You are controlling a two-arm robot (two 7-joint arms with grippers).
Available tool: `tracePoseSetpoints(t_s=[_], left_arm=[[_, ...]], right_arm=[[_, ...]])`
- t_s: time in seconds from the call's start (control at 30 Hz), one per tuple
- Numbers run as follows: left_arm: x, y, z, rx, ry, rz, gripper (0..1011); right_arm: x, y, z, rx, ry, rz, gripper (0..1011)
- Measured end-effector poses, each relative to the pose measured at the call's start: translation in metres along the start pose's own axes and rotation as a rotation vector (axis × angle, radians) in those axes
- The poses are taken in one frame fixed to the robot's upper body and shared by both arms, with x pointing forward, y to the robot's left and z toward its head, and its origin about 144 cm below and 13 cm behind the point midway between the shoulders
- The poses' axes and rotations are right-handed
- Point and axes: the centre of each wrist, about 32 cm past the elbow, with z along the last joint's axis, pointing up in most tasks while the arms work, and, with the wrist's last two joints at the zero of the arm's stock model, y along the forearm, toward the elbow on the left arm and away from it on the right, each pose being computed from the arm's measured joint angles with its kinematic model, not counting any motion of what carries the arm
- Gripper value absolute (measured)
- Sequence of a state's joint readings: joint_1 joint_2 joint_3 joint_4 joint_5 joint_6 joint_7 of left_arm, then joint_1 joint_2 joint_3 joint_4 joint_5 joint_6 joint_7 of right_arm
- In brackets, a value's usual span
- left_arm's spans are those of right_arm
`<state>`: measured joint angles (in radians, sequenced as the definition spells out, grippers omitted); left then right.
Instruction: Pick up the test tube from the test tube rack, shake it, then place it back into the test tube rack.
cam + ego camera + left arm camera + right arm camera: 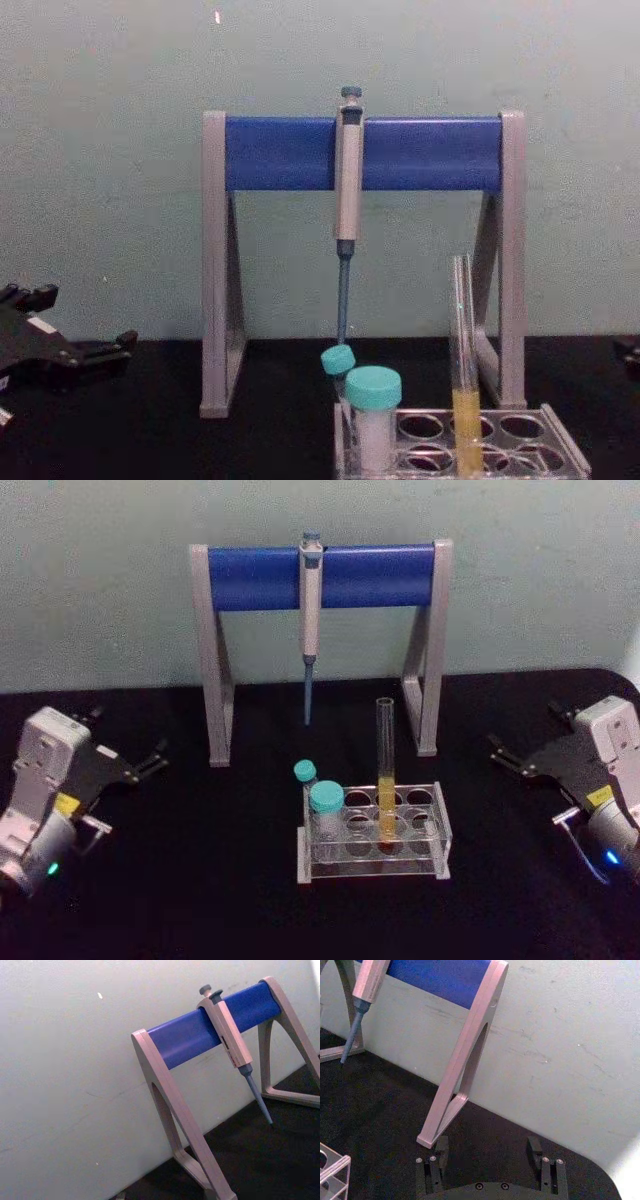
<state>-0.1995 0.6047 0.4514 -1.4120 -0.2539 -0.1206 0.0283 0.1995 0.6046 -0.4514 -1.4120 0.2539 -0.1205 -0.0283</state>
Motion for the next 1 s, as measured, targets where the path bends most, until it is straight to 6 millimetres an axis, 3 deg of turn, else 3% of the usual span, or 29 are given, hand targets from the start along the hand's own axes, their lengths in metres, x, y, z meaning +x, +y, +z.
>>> tracePoseSetpoints(t_s=[0.8,1.0], left_arm=[[0.0000,0.0000,0.0000,0.000,0.000,0.000,1010],[0.0000,0.0000,0.0000,0.000,0.000,0.000,1010]], right_arm=[[0.0000,-0.0001,0.0000,0.000,0.000,0.000,1000],[-0.0054,-0.0018,0.0078,0.020,0.024,0.039,1000]])
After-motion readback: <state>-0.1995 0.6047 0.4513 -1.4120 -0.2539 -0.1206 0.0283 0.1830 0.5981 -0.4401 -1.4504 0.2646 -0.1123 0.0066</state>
